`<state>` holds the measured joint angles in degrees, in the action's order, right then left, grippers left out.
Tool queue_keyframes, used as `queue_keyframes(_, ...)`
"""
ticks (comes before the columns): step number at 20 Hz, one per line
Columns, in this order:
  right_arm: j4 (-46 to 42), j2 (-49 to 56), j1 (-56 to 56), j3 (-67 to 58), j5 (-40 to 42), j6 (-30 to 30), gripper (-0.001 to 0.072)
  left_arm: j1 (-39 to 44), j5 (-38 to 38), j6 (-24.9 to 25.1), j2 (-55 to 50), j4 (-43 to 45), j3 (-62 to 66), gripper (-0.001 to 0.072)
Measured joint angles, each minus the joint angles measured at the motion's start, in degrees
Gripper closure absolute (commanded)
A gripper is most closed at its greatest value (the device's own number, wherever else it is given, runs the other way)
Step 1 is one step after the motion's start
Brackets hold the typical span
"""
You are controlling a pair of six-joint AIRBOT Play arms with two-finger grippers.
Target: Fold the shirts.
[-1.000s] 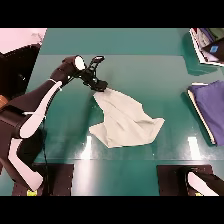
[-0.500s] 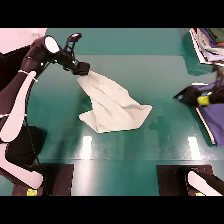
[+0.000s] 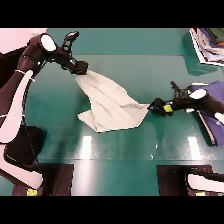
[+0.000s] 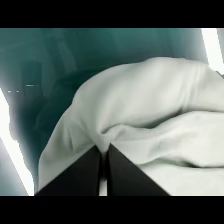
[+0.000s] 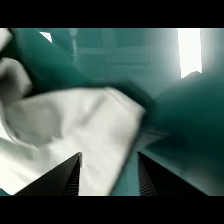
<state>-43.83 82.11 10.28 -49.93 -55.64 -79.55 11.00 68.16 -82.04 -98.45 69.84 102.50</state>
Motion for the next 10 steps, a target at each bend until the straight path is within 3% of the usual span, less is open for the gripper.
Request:
queue_keyframes(2,-0.2,3.5,1.8,-3.2,1.0,0.0,0.0649,0.0,0.2,0.0,0.0,0.0,0.0,0.0678)
queue_keyframes(3,-0.7,4.9,2.6,-4.8,1.6,0.1,0.0697,0.0,0.5,0.0,0.1,0.0,0.0,0.0678)
queue_keyframes(6,-3.3,6.1,3.5,-9.2,2.4,0.2,0.0698,0.0,1.2,0.0,1.3,0.1,0.0,0.0678)
queue_keyframes(10,-7.4,-0.3,1.8,-16.3,0.6,0.2,0.0697,-0.1,1.1,0.0,8.5,0.7,0.1,0.0678)
